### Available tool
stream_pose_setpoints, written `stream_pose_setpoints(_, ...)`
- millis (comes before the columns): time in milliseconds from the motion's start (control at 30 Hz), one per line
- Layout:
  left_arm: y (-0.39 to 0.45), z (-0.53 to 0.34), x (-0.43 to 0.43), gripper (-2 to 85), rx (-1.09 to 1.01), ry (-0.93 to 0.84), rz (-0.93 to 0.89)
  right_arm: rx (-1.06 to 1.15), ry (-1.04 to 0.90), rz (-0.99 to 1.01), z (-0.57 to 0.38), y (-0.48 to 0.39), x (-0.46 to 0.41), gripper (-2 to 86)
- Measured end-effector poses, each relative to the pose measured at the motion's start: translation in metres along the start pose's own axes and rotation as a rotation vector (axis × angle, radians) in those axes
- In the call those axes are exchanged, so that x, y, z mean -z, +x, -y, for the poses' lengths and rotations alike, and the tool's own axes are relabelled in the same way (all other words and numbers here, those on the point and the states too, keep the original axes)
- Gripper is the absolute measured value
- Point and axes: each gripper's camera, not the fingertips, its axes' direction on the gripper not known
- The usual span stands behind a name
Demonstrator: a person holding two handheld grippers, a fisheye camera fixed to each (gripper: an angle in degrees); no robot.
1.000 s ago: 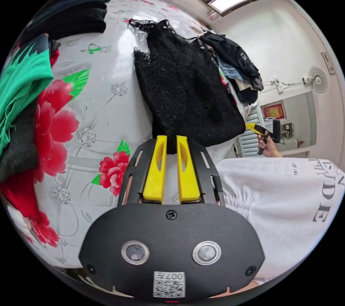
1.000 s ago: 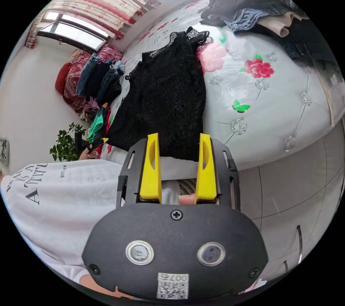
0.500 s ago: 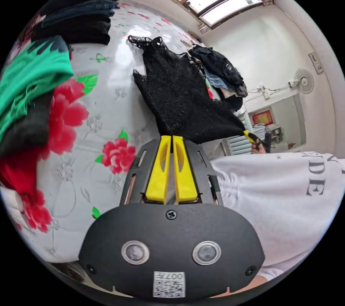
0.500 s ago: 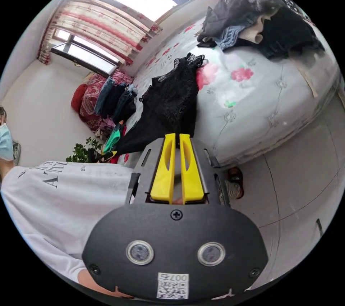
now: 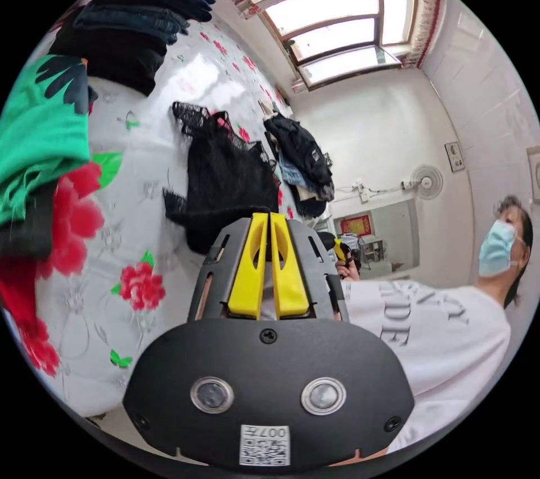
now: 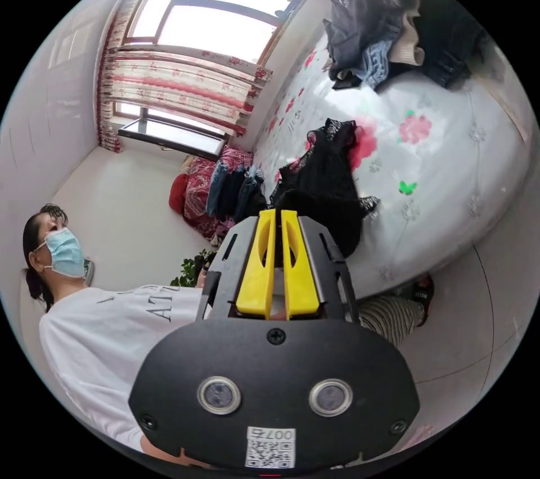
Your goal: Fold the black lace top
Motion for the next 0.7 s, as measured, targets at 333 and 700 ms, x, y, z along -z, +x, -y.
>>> stream_pose_setpoints(333,0.017,0.235,-0.069,6.4,0.127,0.215,0.302,0.08,0.121,-0.184,0.251,-0.002,-0.132,6.5)
stream_pose_setpoints(700,-0.045,0.162,-0.118,8.7,0.116,0.019,0.446,-0.241,0.059,-0.204,0.124,0.168,-0.172,15.3)
